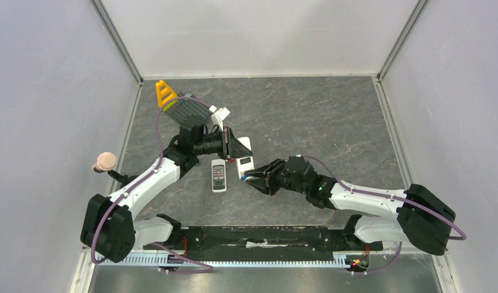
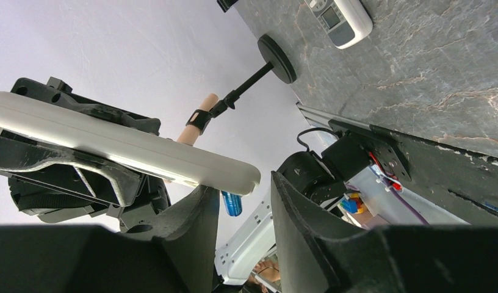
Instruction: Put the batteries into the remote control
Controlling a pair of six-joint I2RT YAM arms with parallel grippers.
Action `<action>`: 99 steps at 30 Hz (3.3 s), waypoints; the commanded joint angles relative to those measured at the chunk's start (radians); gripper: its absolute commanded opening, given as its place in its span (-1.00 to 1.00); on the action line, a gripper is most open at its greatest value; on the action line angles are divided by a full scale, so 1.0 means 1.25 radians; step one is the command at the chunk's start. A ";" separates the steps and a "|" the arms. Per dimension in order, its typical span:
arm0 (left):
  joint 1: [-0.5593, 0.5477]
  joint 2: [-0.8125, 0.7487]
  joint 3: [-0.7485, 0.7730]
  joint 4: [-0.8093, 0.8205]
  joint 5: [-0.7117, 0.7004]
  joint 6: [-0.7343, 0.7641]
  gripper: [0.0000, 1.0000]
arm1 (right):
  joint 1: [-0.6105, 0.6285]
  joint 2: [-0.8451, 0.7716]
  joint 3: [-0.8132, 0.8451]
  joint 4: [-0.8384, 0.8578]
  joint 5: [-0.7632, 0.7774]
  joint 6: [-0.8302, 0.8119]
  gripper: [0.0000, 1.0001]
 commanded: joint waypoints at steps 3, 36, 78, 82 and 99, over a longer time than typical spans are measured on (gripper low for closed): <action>-0.006 0.033 0.044 -0.024 0.011 -0.034 -0.96 | -0.007 -0.009 0.019 -0.008 0.041 0.147 -0.22; -0.004 0.085 0.075 -0.132 -0.004 -0.040 -0.96 | -0.055 -0.170 0.202 -0.234 0.091 -0.896 0.52; -0.004 0.124 0.158 -0.270 0.140 0.025 -0.96 | 0.172 0.034 0.423 -0.395 0.141 -1.556 -0.23; -0.004 0.122 0.156 -0.269 0.138 0.025 -0.96 | 0.172 0.038 0.425 -0.395 0.136 -1.546 -0.32; -0.004 0.128 0.166 -0.272 0.121 0.030 -0.96 | 0.172 0.049 0.453 -0.444 0.073 -1.564 -0.44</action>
